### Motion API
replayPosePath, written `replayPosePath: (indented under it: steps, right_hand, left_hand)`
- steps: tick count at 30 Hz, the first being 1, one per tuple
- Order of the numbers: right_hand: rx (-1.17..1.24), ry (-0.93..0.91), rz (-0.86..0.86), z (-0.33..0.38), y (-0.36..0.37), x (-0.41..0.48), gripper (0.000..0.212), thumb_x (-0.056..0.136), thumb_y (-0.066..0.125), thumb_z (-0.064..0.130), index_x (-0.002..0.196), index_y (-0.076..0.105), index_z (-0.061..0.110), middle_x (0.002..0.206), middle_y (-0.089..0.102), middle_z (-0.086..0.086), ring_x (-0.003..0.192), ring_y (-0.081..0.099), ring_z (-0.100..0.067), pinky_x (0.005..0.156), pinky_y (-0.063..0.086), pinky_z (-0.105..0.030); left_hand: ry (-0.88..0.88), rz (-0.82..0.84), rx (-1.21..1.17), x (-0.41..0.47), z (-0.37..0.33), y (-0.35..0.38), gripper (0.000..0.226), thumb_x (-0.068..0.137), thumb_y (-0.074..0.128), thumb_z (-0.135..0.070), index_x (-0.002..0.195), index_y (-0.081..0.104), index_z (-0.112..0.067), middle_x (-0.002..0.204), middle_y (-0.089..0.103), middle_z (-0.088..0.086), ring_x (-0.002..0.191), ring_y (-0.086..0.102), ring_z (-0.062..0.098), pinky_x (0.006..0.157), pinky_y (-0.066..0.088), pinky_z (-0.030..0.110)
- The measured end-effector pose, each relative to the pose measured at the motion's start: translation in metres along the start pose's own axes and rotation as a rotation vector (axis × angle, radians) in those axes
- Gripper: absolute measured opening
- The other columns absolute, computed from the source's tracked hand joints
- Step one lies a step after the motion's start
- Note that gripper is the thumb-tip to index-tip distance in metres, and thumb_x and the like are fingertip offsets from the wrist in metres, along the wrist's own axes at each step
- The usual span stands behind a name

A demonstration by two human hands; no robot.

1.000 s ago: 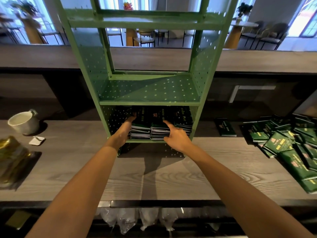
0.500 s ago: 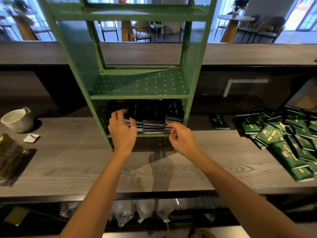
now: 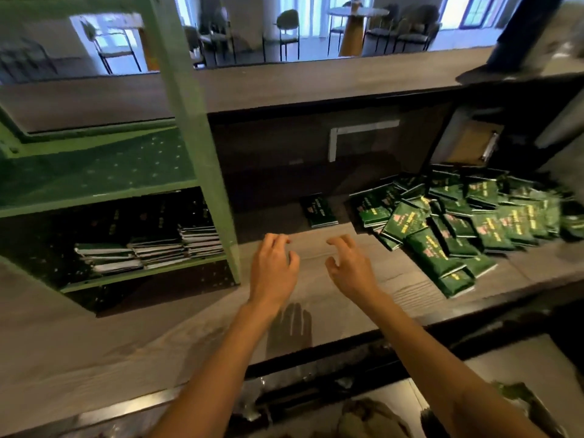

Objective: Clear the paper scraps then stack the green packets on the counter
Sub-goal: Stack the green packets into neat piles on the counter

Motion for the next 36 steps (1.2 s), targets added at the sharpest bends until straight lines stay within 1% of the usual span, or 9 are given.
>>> replayPosePath:
  steps: [3,6,10,14,19,22,25,29,36]
  right_hand:
    - [-0.027,0.015,-0.018,-0.048,-0.025,0.018,0.041,0.092,0.053,0.011,0.132,0.047,0.007,0.134,0.043,-0.009,0.108,0.054,-0.026,0.085,0.038,-0.029]
    - [-0.066,0.007,0.019,-0.1,-0.045,0.043,0.038,0.089,0.054,0.012,0.127,0.051,0.007,0.13,0.045,-0.01,0.108,0.053,-0.029,0.085,0.042,-0.034]
    - [-0.15,-0.013,0.104,-0.164,-0.075,0.075,0.033,0.089,0.055,0.014,0.121,0.052,0.006,0.126,0.045,-0.012,0.11,0.052,-0.033,0.085,0.045,-0.038]
    - [-0.176,-0.022,0.153,-0.207,-0.091,0.099,0.04,0.089,0.056,0.011,0.127,0.049,0.006,0.13,0.044,-0.012,0.11,0.053,-0.032,0.086,0.046,-0.037]
    - [-0.156,-0.057,0.135,-0.235,-0.085,0.116,0.036,0.088,0.056,0.006,0.123,0.051,0.003,0.125,0.048,-0.015,0.105,0.056,-0.035,0.084,0.047,-0.04]
    - [-0.115,-0.042,0.099,-0.248,-0.078,0.125,0.032,0.088,0.054,0.005,0.12,0.052,0.003,0.122,0.049,-0.015,0.103,0.056,-0.035,0.082,0.046,-0.04]
    - [-0.054,-0.039,0.048,-0.257,-0.071,0.136,0.031,0.088,0.051,0.003,0.119,0.053,0.003,0.119,0.05,-0.014,0.104,0.054,-0.035,0.081,0.043,-0.037]
    - [0.027,-0.062,-0.041,-0.261,-0.064,0.15,0.033,0.087,0.051,0.003,0.12,0.055,0.003,0.119,0.051,-0.015,0.108,0.052,-0.034,0.086,0.042,-0.038]
    - [0.083,-0.143,-0.142,-0.262,-0.056,0.161,0.035,0.086,0.051,0.002,0.121,0.056,0.003,0.119,0.056,-0.014,0.11,0.052,-0.029,0.083,0.039,-0.031]
  left_hand:
    - [-0.053,0.051,-0.035,0.021,-0.041,0.046,0.034,0.095,0.045,-0.014,0.129,0.047,-0.012,0.126,0.047,0.004,0.112,0.049,0.018,0.091,0.036,0.025]
    - [-0.111,0.075,-0.055,0.046,-0.081,0.096,0.039,0.094,0.046,-0.015,0.132,0.044,-0.014,0.131,0.045,0.005,0.116,0.049,0.021,0.094,0.04,0.033]
    - [-0.168,0.1,-0.041,0.078,-0.128,0.151,0.035,0.093,0.047,-0.016,0.128,0.047,-0.012,0.127,0.048,0.009,0.112,0.05,0.024,0.088,0.041,0.033]
    - [-0.211,0.108,-0.04,0.098,-0.152,0.193,0.032,0.092,0.048,-0.012,0.125,0.05,-0.01,0.126,0.049,0.01,0.112,0.05,0.024,0.089,0.041,0.033]
    - [-0.269,0.158,0.02,0.113,-0.146,0.236,0.031,0.091,0.049,-0.008,0.122,0.053,-0.008,0.129,0.052,0.011,0.118,0.048,0.026,0.093,0.04,0.034]
    - [-0.294,0.174,0.037,0.119,-0.132,0.259,0.031,0.09,0.051,-0.007,0.12,0.056,-0.009,0.126,0.057,0.01,0.114,0.052,0.025,0.089,0.042,0.033]
    - [-0.304,0.154,0.055,0.125,-0.117,0.278,0.03,0.09,0.055,-0.014,0.12,0.057,-0.009,0.125,0.057,0.01,0.114,0.052,0.025,0.091,0.042,0.034]
    - [-0.261,0.139,0.087,0.129,-0.106,0.3,0.041,0.089,0.061,-0.025,0.124,0.052,-0.008,0.126,0.053,0.013,0.117,0.05,0.028,0.094,0.041,0.035]
    - [-0.314,0.009,-0.167,0.126,-0.089,0.307,0.043,0.081,0.071,-0.019,0.12,0.056,-0.008,0.115,0.062,0.011,0.103,0.06,0.025,0.082,0.046,0.032]
Point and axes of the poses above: each hand's wrist, its own x-axis towards the middle knuckle, its own y-axis out of the palm, z = x × y, the point moved 10 cm from there along x, towards the middle knuckle
